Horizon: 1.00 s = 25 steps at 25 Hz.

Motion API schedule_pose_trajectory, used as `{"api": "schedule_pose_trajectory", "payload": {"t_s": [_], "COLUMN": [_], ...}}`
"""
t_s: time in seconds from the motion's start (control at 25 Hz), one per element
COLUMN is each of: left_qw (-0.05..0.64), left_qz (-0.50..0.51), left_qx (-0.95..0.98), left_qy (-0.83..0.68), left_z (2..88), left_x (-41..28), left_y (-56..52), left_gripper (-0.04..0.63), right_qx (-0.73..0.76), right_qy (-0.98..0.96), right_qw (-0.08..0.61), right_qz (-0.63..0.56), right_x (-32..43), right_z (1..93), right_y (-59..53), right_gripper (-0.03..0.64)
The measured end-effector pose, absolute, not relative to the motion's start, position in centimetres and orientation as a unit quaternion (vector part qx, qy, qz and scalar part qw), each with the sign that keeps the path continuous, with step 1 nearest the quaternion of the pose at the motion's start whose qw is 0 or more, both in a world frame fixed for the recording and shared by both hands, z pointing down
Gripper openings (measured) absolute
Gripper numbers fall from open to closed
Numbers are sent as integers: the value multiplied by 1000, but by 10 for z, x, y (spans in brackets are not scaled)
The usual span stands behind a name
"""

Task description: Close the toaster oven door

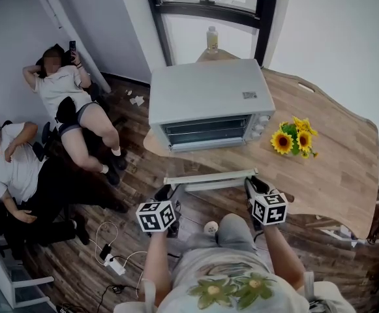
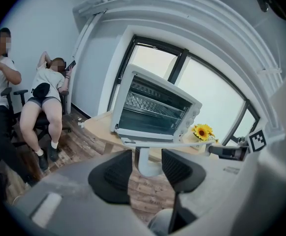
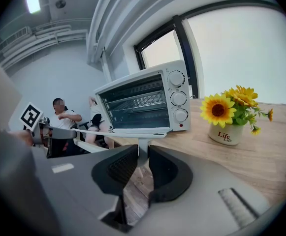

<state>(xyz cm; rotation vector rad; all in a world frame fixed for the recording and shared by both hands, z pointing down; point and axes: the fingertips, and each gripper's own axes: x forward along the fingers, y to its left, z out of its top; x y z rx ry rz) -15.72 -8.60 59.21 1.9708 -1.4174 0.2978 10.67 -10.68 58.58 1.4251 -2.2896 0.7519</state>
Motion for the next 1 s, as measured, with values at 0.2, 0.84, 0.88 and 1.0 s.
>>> {"api": "schedule_pose_trajectory", "payload": {"t_s": [0.2,0.84,0.88,1.0], "left_qw": [336,310,310,309], "left_qz": [115,129,129,128], "left_qx": [758,749,749,748], "left_qy": [-547,-571,-572,-573], "left_z": [590,583,582,580], "left_x": [-154,-165,-165,-164], "left_y": [-91,-103,-104,-105], "left_gripper": [198,98,98,98], "right_qx": [504,513,513,514], "right_qy": [-804,-800,-800,-801], "right_qw": [171,158,158,157], "right_qz": [265,266,266,265], "right_x": [106,106,106,106], "right_z": [583,571,570,568], "right_y": [-108,-117,-118,-119], "right_gripper": [75,74,74,75]}}
